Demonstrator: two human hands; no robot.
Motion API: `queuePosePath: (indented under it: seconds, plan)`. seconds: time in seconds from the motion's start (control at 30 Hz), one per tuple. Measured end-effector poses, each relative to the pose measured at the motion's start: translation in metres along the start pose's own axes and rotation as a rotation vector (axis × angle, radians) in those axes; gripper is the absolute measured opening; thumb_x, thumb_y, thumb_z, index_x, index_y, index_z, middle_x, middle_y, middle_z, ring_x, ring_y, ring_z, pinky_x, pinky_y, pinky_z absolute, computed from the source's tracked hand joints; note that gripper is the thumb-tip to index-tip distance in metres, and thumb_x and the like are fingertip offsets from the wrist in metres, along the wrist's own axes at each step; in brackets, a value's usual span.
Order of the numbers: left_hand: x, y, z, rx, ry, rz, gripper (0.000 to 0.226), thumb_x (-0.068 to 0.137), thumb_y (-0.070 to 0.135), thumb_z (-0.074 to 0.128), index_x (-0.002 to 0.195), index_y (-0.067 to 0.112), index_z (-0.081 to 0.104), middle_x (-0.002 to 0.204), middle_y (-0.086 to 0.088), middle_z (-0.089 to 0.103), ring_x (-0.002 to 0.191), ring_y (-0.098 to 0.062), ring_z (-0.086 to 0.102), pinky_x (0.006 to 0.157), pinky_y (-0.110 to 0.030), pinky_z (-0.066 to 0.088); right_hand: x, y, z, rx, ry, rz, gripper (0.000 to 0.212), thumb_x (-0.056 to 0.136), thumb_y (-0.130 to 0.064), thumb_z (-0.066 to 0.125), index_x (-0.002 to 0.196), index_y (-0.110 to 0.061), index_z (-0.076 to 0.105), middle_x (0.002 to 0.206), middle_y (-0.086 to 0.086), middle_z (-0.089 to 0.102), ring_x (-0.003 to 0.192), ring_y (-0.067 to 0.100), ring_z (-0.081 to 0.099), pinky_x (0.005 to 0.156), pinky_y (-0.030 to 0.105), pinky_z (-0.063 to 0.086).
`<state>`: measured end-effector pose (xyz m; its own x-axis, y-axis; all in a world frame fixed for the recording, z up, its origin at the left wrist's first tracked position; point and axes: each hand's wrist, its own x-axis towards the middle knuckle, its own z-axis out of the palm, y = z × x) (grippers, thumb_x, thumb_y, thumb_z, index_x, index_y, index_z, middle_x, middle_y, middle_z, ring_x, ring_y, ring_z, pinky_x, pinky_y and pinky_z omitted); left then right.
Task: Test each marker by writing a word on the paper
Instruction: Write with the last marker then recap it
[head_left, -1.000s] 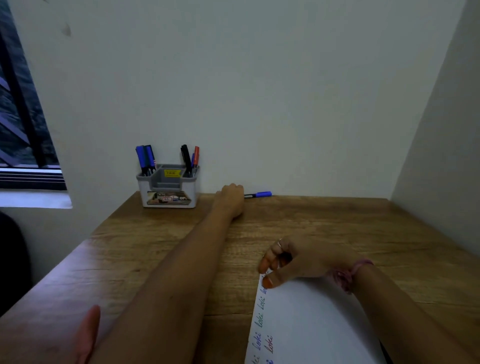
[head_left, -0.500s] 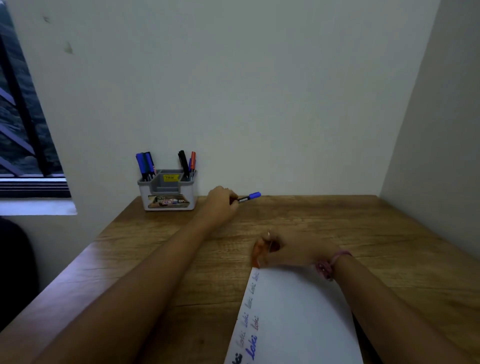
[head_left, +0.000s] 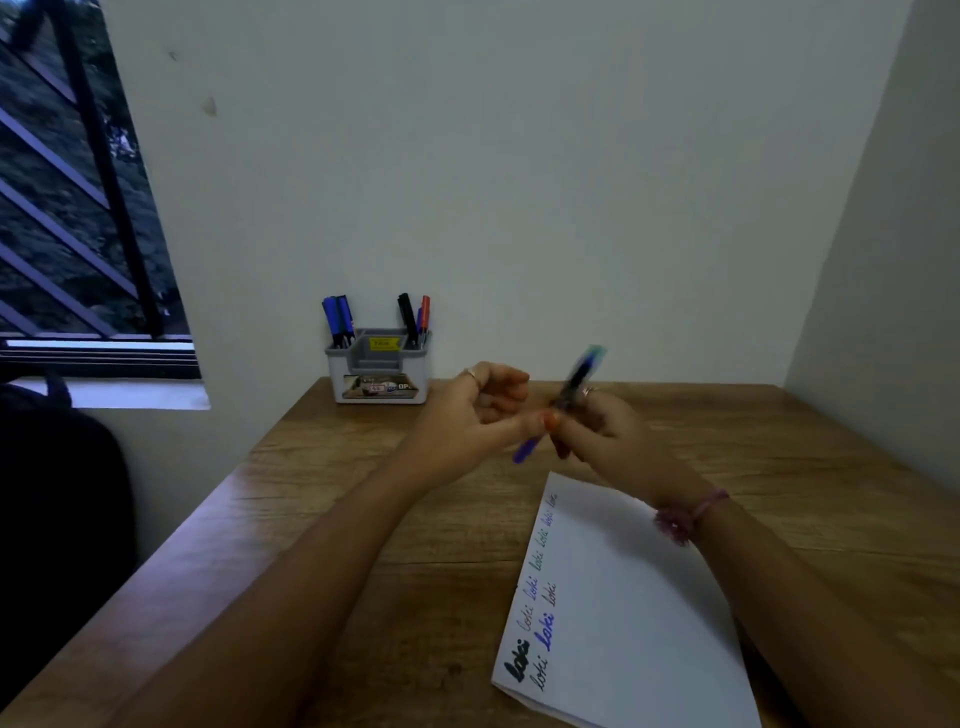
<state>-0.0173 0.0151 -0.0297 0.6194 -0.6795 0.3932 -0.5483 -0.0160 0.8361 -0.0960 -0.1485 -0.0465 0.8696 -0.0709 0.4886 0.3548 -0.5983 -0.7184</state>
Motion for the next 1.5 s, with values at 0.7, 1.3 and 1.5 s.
queuePosePath:
  seconds: [0.7,1.3,1.5]
  plan:
    - [-0.019,-0.010,0.031,-0.249,-0.149,-0.083,0.022,0.095,0.040,0.040,0.088,0.028,0.057,0.046,0.013,0.038,0.037,-0.002,0.028,0.036,-0.017,0.023,-0.002,-0.003,0.012,0.579,-0.090,0.050,0.012,0.092,-0.016,0.051,0.083,-0.013,0.059,0.070,0.004,0.047,0.055,0.006,0.044,0.051,0.017,0.035]
    - [-0.006,-0.040,-0.005,0.389,-0.552,-0.166,0.070,0.062,0.064,0.052,0.128,0.042,0.043,0.096,0.019,0.046,0.086,0.003,0.046,0.076,-0.023,0.035,-0.005,0.004,-0.024,0.601,0.322,0.247,0.017,0.086,-0.006,0.060,0.075,-0.018,0.055,0.065,-0.003,0.047,0.053,0.007,0.045,0.048,0.021,0.041]
    - [-0.002,-0.043,0.004,0.634,-0.623,-0.086,0.057,0.080,0.058,0.053,0.134,0.041,0.042,0.076,0.001,0.051,0.066,-0.008,0.046,0.058,-0.021,0.031,-0.015,0.006,-0.011,0.558,0.049,0.299,0.020,0.083,-0.016,0.044,0.082,-0.010,0.063,0.049,-0.003,0.051,0.041,0.009,0.046,0.042,0.020,0.040]
